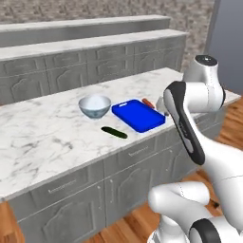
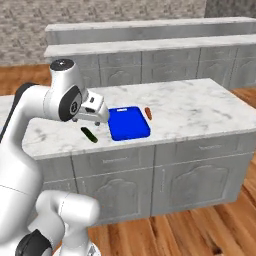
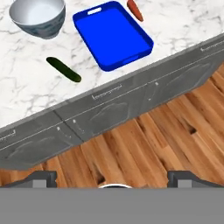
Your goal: Place the two vegetables and bowl onto the tray for setting up a vegetable dip station.
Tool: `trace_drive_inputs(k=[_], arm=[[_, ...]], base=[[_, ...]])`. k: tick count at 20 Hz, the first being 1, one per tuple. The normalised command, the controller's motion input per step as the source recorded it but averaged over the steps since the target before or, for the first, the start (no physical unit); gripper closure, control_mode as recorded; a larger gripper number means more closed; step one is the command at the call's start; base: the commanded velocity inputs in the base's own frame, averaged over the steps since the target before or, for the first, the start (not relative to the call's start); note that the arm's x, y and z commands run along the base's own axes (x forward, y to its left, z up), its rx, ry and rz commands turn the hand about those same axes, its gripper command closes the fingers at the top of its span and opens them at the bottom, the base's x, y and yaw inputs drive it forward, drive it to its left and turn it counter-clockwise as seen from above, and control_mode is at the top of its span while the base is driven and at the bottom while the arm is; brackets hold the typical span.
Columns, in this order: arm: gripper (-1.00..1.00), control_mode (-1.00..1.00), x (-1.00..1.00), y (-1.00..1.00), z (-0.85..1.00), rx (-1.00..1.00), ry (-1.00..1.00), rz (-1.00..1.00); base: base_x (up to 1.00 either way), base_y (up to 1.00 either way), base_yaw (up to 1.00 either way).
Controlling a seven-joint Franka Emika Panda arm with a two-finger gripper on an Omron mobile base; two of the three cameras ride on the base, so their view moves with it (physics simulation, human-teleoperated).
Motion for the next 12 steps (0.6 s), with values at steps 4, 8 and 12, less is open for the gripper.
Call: trace_drive_inputs(k=[4, 8, 12], arm=[[-1.0, 1.0, 0.0, 0.0, 0.0, 0.0, 0.0, 0.0], [-1.0, 1.0, 0.0, 0.0, 0.0, 0.0, 0.0, 0.0], [-1.0, 1.0, 0.0, 0.0, 0.0, 0.0, 0.0, 0.0]], base=[[0.38, -0.32, 0.38], [0.49, -0.28, 0.38], [0.53, -0.42, 0.3]])
